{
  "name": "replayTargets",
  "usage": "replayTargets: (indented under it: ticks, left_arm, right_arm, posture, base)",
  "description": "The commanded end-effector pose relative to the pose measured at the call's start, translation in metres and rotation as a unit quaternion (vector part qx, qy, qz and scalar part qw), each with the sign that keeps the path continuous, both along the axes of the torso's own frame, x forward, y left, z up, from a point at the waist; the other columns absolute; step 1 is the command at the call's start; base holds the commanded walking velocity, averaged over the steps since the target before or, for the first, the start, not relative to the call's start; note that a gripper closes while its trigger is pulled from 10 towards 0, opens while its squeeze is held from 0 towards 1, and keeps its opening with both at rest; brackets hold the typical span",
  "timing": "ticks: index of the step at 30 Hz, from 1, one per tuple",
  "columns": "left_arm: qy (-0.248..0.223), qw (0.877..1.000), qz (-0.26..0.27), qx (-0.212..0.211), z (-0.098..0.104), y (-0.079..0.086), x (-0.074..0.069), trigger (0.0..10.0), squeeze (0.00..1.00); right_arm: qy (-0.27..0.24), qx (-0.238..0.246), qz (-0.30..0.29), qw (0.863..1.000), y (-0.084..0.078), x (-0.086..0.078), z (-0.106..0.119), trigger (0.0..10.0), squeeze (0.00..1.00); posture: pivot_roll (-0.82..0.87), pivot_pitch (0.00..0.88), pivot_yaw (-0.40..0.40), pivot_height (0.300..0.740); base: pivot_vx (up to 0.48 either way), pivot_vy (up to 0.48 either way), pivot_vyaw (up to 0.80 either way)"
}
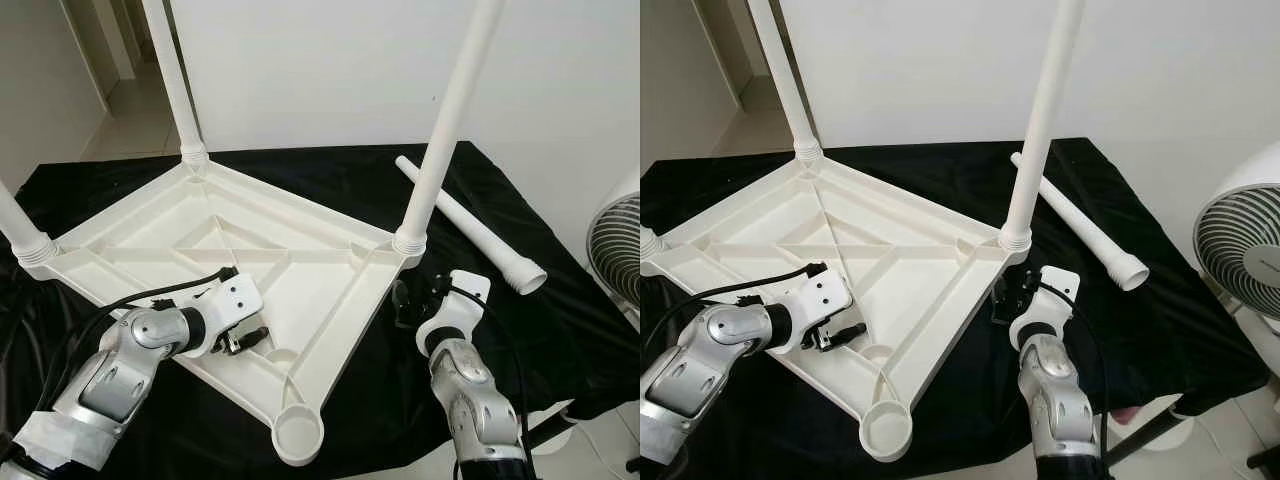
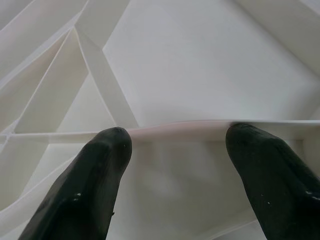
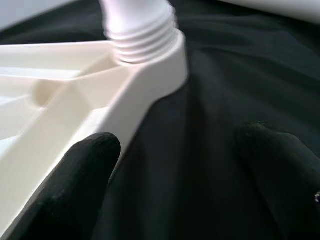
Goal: Building children table
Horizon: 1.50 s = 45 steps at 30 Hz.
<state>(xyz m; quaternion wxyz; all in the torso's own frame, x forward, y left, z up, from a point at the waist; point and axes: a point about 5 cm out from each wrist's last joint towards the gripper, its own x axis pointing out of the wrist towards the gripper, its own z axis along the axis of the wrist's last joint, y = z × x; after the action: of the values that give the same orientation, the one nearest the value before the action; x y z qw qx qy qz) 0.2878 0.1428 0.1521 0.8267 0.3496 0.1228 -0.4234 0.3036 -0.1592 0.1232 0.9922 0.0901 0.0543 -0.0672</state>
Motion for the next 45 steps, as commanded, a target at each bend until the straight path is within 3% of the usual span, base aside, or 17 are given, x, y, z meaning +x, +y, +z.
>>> replayTargets:
  ticks: [1, 8, 16, 19, 26, 32, 33, 36, 42, 45]
  left_arm:
    - [0.016, 0.999, -0.027, 0.003, -0.007, -0.011, -0.005, 10.0, 0.0]
    - [0.013, 0.999, -0.029, 0.003, -0.004, -0.013, -0.005, 10.0, 0.0]
    - [0.014, 0.999, -0.046, -0.003, -0.001, -0.023, -0.009, 10.0, 0.0]
    - [0.015, 0.999, -0.049, -0.004, -0.001, -0.024, -0.01, 10.0, 0.0]
    - [0.028, 0.997, -0.072, -0.031, -0.004, -0.049, -0.022, 10.0, 0.0]
    - [0.024, 0.996, -0.074, -0.044, -0.002, -0.062, -0.022, 10.0, 0.0]
    - [0.02, 0.996, -0.074, -0.054, -0.001, -0.073, -0.022, 10.0, 0.0]
    - [0.02, 0.995, -0.067, -0.072, 0.001, -0.084, -0.02, 10.0, 0.0]
    - [0.01, 0.995, -0.058, -0.078, 0.005, -0.087, -0.017, 10.0, 0.0]
    - [0.002, 0.996, -0.049, -0.079, 0.009, -0.079, -0.013, 10.0, 0.0]
  right_arm:
    - [0.008, 0.006, -0.019, 1.0, -0.002, 0.005, -0.004, 10.0, 0.0]
    - [0.021, 0.008, -0.054, 0.998, -0.009, 0.02, -0.005, 10.0, 0.0]
    - [0.022, -0.016, -0.024, 0.999, -0.009, 0.043, 0.003, 10.0, 0.0]
    - [0.02, -0.023, -0.02, 0.999, -0.009, 0.045, 0.004, 10.0, 0.0]
    - [0.011, -0.053, -0.004, 0.998, -0.01, 0.063, 0.009, 10.0, 0.0]
    - [0.009, -0.06, 0.0, 0.998, -0.01, 0.071, 0.011, 10.0, 0.0]
    - [-0.004, -0.073, 0.01, 0.997, -0.008, 0.076, 0.016, 10.0, 0.0]
    - [-0.013, -0.076, 0.017, 0.997, -0.005, 0.08, 0.019, 10.0, 0.0]
    - [-0.015, -0.076, 0.009, 0.997, -0.007, 0.082, 0.02, 10.0, 0.0]
    - [-0.021, -0.074, 0.002, 0.997, -0.012, 0.081, 0.021, 10.0, 0.0]
  posture:
    - [0.0, 0.076, 0.055, 0.74]
    - [0.01, 0.082, 0.057, 0.74]
    - [0.02, 0.096, 0.059, 0.74]
    - [0.02, 0.096, 0.059, 0.74]
    - [0.05, 0.114, 0.06, 0.74]
    - [0.05, 0.122, 0.062, 0.74]
    - [0.07, 0.133, 0.068, 0.74]
    - [0.07, 0.133, 0.068, 0.74]
    - [0.07, 0.139, 0.069, 0.74]
    - [0.07, 0.139, 0.069, 0.74]
  base:
    - [0.0, 0.0, 0.0]
    - [0.0, 0.0, 0.0]
    - [0.0, 0.0, 0.0]
    - [0.0, 0.0, 0.0]
    - [0.0, 0.0, 0.0]
    - [0.0, 0.0, 0.0]
    - [0.0, 0.0, 0.0]
    - [0.0, 0.0, 0.0]
    - [0.0, 0.0, 0.0]
    - [0.0, 0.0, 0.0]
